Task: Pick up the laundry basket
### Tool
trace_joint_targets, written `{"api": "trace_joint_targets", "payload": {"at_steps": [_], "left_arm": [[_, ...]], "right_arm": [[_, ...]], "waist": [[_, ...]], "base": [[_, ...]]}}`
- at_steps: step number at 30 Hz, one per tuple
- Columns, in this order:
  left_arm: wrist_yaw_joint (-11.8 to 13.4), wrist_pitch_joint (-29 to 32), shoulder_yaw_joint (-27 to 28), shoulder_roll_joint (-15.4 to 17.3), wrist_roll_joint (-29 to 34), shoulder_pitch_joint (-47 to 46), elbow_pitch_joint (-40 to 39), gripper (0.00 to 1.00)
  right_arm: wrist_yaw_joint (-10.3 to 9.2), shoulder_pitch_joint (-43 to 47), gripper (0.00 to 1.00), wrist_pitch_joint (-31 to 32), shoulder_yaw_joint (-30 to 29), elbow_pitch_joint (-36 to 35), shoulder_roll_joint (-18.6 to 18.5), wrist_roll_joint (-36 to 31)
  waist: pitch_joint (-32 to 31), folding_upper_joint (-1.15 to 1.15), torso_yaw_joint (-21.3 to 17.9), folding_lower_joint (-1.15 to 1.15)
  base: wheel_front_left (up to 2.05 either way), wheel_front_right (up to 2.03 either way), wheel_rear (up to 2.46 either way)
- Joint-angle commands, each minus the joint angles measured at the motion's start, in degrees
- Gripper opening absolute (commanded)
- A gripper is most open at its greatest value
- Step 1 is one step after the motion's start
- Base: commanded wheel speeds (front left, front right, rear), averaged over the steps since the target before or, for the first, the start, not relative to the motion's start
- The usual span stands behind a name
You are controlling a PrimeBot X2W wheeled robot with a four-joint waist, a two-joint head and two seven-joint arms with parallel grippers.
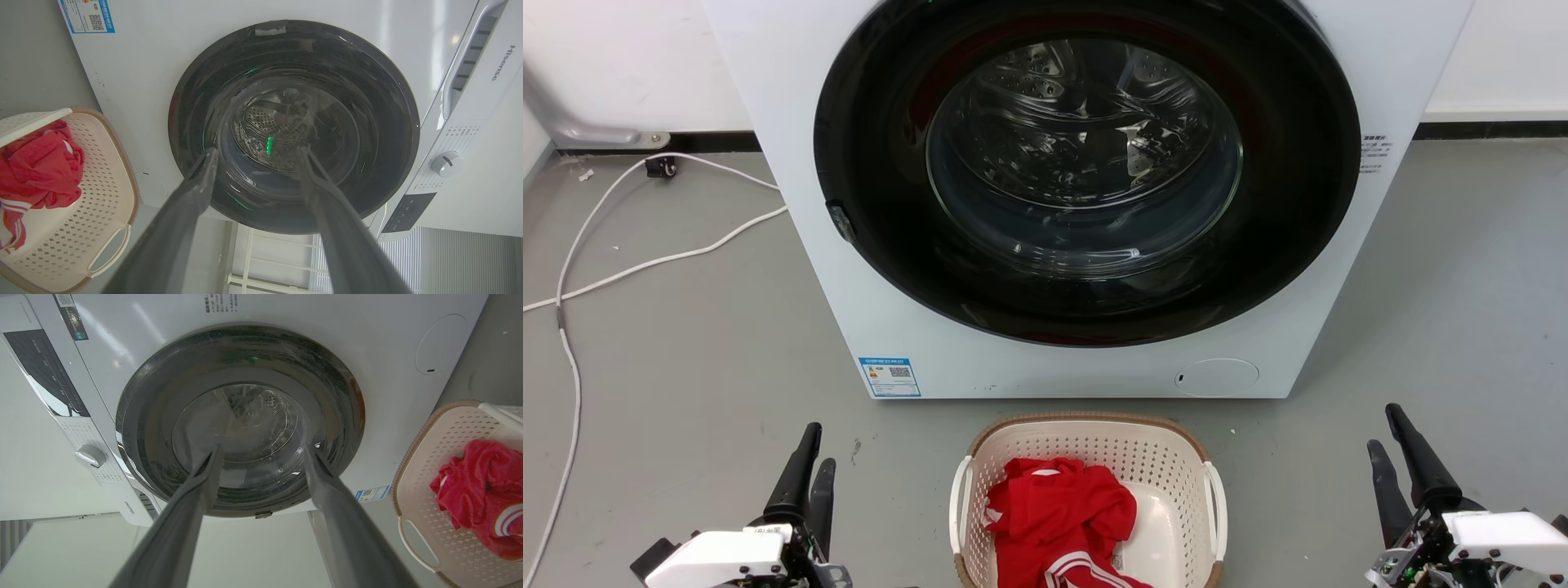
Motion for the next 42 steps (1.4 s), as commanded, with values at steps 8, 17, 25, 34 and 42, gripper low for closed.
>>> {"api": "trace_joint_targets", "payload": {"at_steps": [8, 17, 25, 34, 42], "left_arm": [[-0.02, -2.57, -0.37, 0.16, 0.81, -0.01, -1.86, 1.00], [-0.04, -4.95, 2.09, 0.20, 4.11, 0.35, -1.48, 1.00], [-0.06, -6.86, 6.15, 0.24, 10.26, -0.10, -1.23, 1.00], [-0.05, -8.82, 11.66, 0.28, 20.25, -1.34, -3.55, 1.00], [2.04, -10.43, 7.69, 0.31, 31.51, 0.79, -11.83, 1.00]], "right_arm": [[0.01, -0.39, 1.00, -2.54, 0.74, -1.72, -0.09, -2.11], [0.01, -0.52, 1.00, -4.95, -0.87, -1.74, -0.10, -10.03], [0.02, -0.96, 1.00, -6.87, -2.11, -5.10, -0.12, -20.51], [0.02, -1.17, 1.00, -8.85, -2.48, -10.26, -0.13, -35.17], [0.02, -0.60, 1.00, -10.49, 0.49, -14.03, -0.14, -50.00]], "waist": [[0.06, 0.00, -0.01, 0.00], [0.14, 0.00, 0.01, 0.00], [0.42, 0.00, 0.07, 0.00], [0.76, 0.00, 0.22, 0.00], [0.95, 0.00, 0.26, 0.00]], "base": [[0.00, 0.00, 0.00], [0.00, 0.00, 0.00], [0.00, 0.00, 0.00], [0.00, 0.00, 0.00], [0.00, 0.00, 0.00]]}}
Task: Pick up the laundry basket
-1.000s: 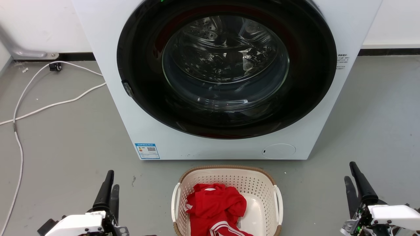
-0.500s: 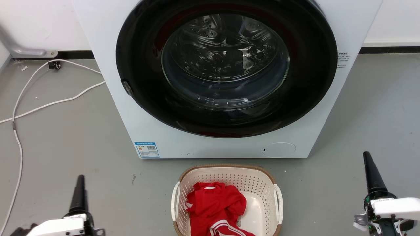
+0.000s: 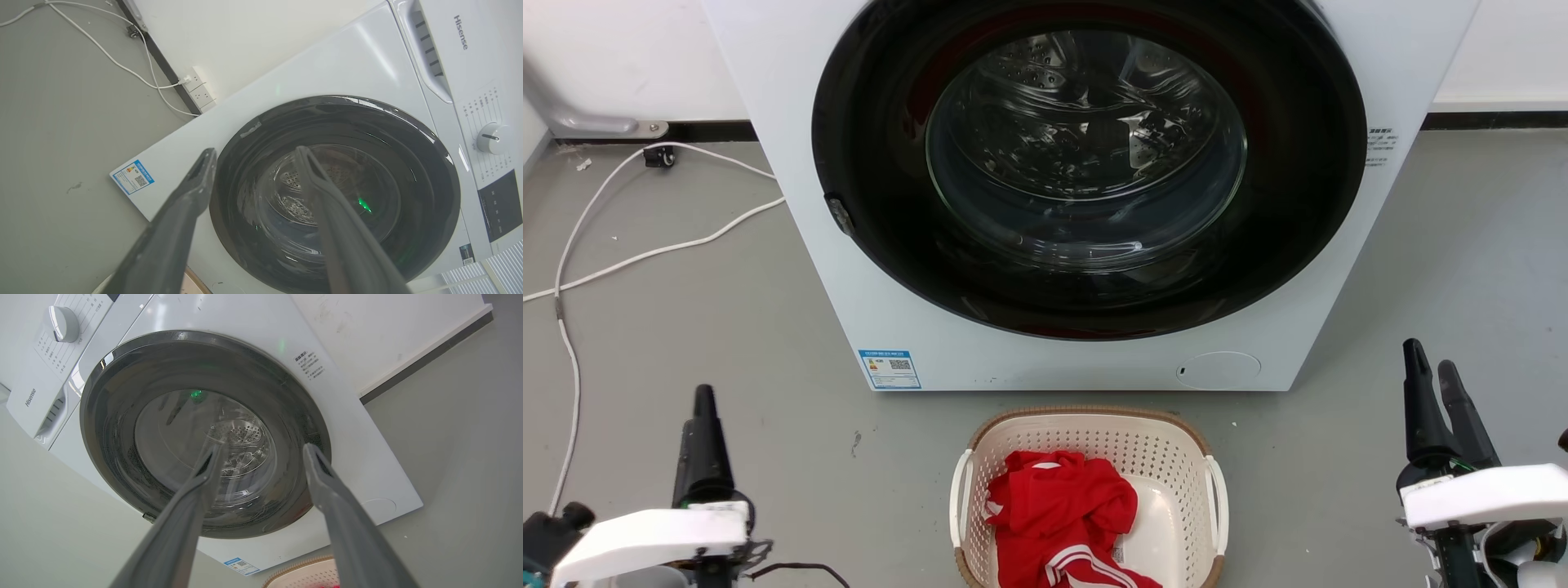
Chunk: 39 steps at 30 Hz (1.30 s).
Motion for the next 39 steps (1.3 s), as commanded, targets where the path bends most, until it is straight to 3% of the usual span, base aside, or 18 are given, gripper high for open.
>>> {"api": "trace_joint_targets", "payload": {"at_steps": [1, 4, 23, 33, 39], "left_arm": [[0.70, -0.59, -1.09, 0.23, 2.60, 0.32, -2.29, 1.00], [2.03, -1.14, -3.76, 0.25, 6.54, 1.33, -4.53, 1.00], [4.44, -4.33, -15.88, 0.92, 33.36, 3.81, -7.92, 1.00], [9.38, -5.80, -21.94, 3.72, 40.58, 3.49, -8.08, 1.00], [10.63, -6.64, -25.08, 5.20, 42.84, 3.76, -6.42, 1.00]], "right_arm": [[0.01, -0.64, 1.00, -0.66, 0.26, -1.28, -0.26, -2.89], [0.01, -0.35, 1.00, -1.22, 0.74, -1.86, -0.27, -6.38], [0.01, 0.87, 1.00, -4.45, 1.09, 1.35, -0.28, -21.18], [0.01, 0.51, 1.00, -5.97, 2.09, 3.21, -0.30, -28.13], [0.01, 0.63, 1.00, -6.74, 2.02, 4.01, -0.29, -31.56]], "waist": [[0.00, 0.00, 0.00, 0.00], [0.00, 0.00, -0.03, 0.00], [0.28, 0.00, -0.64, 0.00], [0.55, 0.00, -0.66, 0.00], [0.45, 0.00, -0.64, 0.00]], "base": [[0.00, 0.00, 0.00], [0.00, 0.00, 0.00], [0.00, 0.00, 0.00], [0.00, 0.00, 0.00], [0.00, 0.00, 0.00]]}}
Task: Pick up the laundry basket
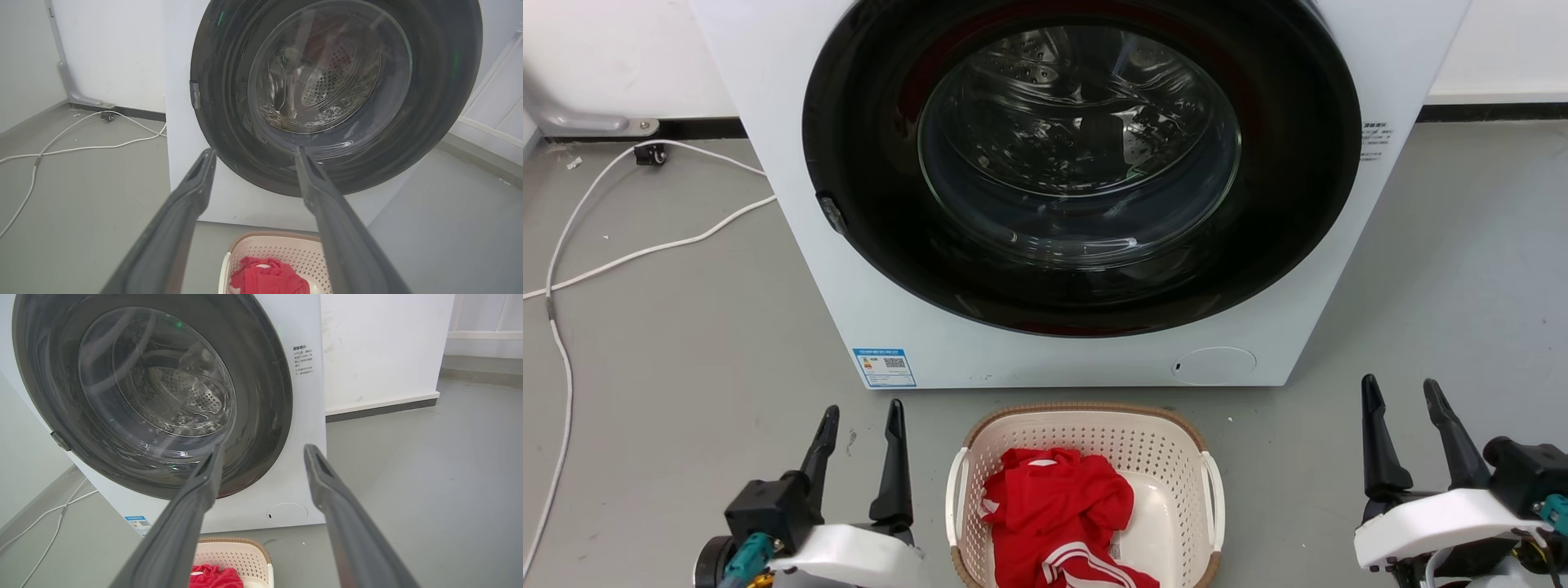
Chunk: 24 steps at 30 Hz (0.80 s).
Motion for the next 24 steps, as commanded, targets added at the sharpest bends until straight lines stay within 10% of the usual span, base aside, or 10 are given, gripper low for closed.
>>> {"api": "trace_joint_targets", "payload": {"at_steps": [1, 24], "left_arm": [[0.16, -0.60, -0.81, 0.79, 1.42, -0.30, 0.23, 1.00], [2.40, -3.27, -5.20, 2.17, 9.73, 0.13, 1.90, 1.00]], "right_arm": [[0.00, -0.56, 1.00, -0.59, 0.06, -0.07, -0.25, -1.90], [-0.01, -0.46, 1.00, -3.28, 0.30, 2.98, -0.27, -13.66]], "waist": [[-0.06, 0.00, 0.00, 0.00], [-0.05, 0.00, -0.14, 0.00]], "base": [[0.00, 0.00, 0.00], [0.00, 0.00, 0.00]]}}
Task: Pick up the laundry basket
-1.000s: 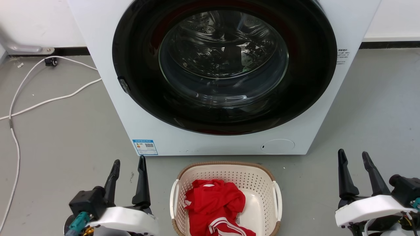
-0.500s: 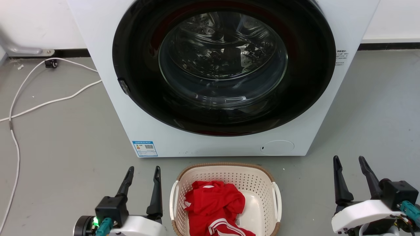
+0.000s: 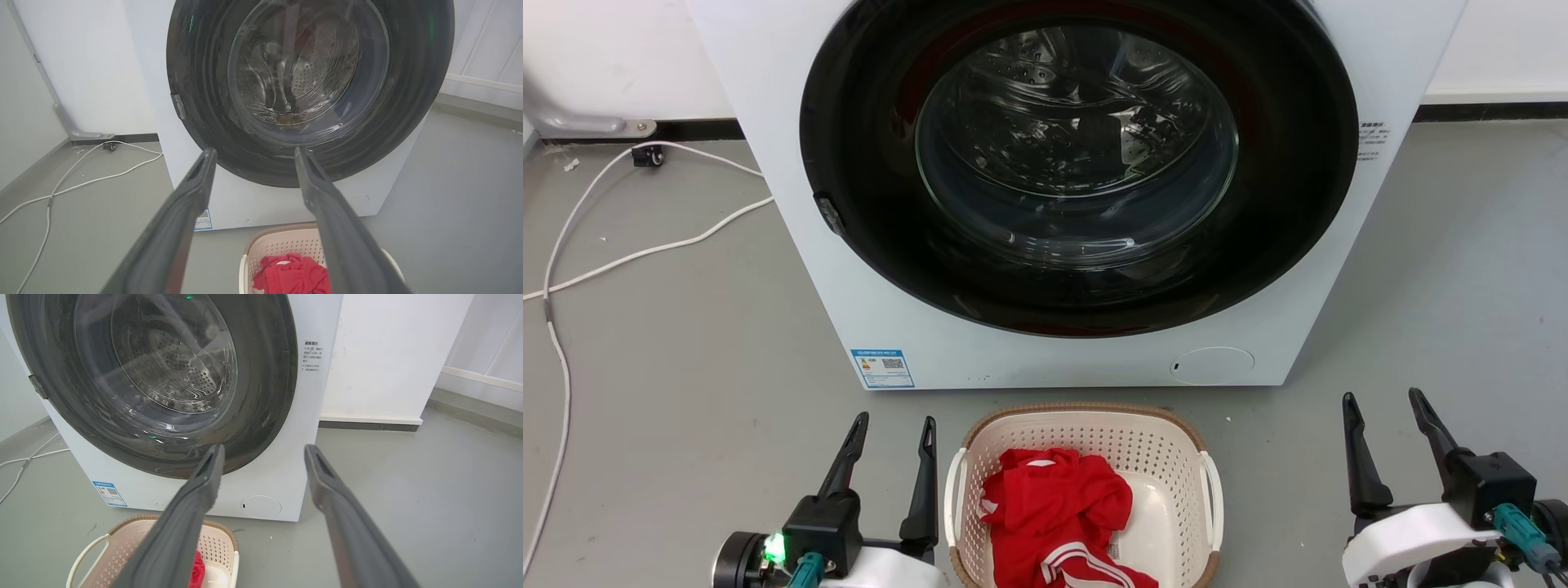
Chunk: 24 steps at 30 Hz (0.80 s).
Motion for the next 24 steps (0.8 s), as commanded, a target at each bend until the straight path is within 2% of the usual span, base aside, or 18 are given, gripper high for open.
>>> {"api": "trace_joint_targets", "payload": {"at_steps": [1, 6, 10, 24], "left_arm": [[-0.50, -0.51, 0.20, -0.16, 0.75, 0.30, -0.36, 1.00], [-2.64, -1.08, 1.39, -1.04, 3.04, 0.98, 0.80, 1.00], [-2.88, -1.45, 1.58, -1.75, 5.37, 1.45, 1.16, 1.00], [-8.00, -2.33, 7.26, -5.08, 6.84, 2.59, 2.01, 1.00]], "right_arm": [[-0.02, -0.53, 1.00, -0.38, -0.03, -0.12, -0.25, -0.93], [-0.02, -0.59, 1.00, -0.90, -0.18, 1.07, -0.24, 1.74], [-0.02, -0.54, 1.00, -1.37, 0.01, 1.65, -0.24, -0.11], [-0.02, -0.55, 1.00, -2.28, 0.46, 2.98, -0.23, 0.31]], "waist": [[0.00, 0.00, 0.01, 0.00], [0.00, 0.00, 0.07, 0.00], [-0.08, 0.00, -0.01, 0.00], [-0.12, 0.00, -0.16, 0.00]], "base": [[0.00, 0.00, 0.00], [0.00, 0.00, 0.00], [0.00, 0.00, 0.00], [0.00, 0.00, 0.00]]}}
